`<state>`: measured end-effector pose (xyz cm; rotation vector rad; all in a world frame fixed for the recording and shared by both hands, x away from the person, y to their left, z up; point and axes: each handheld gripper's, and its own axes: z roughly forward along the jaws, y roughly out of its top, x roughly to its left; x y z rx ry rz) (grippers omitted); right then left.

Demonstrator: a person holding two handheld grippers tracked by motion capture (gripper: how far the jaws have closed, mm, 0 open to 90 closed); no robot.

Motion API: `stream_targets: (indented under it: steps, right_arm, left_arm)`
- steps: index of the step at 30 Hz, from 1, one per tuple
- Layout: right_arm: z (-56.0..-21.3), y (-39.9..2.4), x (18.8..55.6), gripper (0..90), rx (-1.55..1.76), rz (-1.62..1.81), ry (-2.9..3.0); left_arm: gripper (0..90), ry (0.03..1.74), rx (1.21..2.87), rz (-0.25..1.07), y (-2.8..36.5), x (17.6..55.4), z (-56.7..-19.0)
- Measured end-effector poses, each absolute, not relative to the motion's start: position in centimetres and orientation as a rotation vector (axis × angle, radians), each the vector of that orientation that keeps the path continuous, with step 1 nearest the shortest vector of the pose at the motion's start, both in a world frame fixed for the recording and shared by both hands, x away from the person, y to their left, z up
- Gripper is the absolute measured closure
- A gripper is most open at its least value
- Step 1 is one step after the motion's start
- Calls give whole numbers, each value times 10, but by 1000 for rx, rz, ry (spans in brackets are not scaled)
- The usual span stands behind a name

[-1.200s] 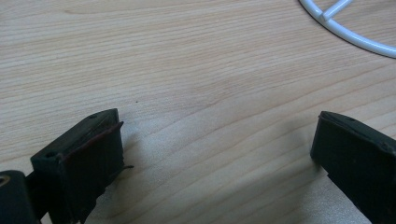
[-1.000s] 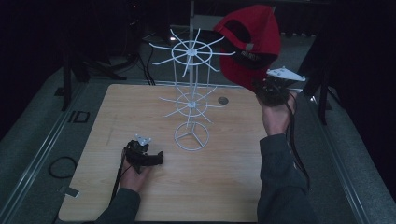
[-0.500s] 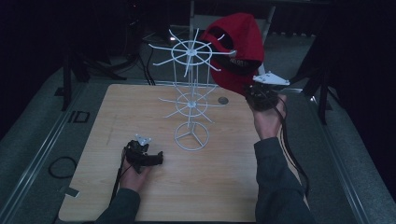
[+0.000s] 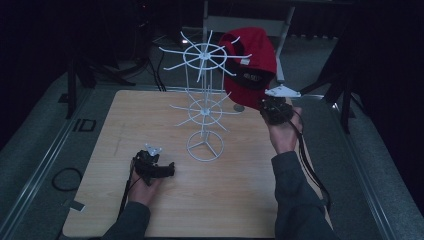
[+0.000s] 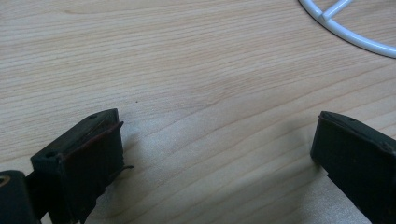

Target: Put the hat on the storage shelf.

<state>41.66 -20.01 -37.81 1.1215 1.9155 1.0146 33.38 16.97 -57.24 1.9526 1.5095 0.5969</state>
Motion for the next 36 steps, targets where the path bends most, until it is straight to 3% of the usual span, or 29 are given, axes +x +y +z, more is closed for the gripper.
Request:
stream_targets:
  steps: [5,12,20,25,36]
  right_arm:
    - [-384,-202,415,835,1114,1032,1951]
    - [-388,-199,410,672,999,1061,2016]
    - [-390,-196,406,337,979,1043,2034]
    - [-393,-196,402,206,985,1045,2023]
    - [-399,-212,393,189,992,1171,2006]
  left_arm:
    - [27,1510,1952,597,170,334,-572]
    - [27,1510,1952,595,169,334,-572]
    - [27,1509,1954,597,169,334,-572]
    - [27,1509,1955,597,169,334,-572]
    - [27,1509,1952,596,169,334,-572]
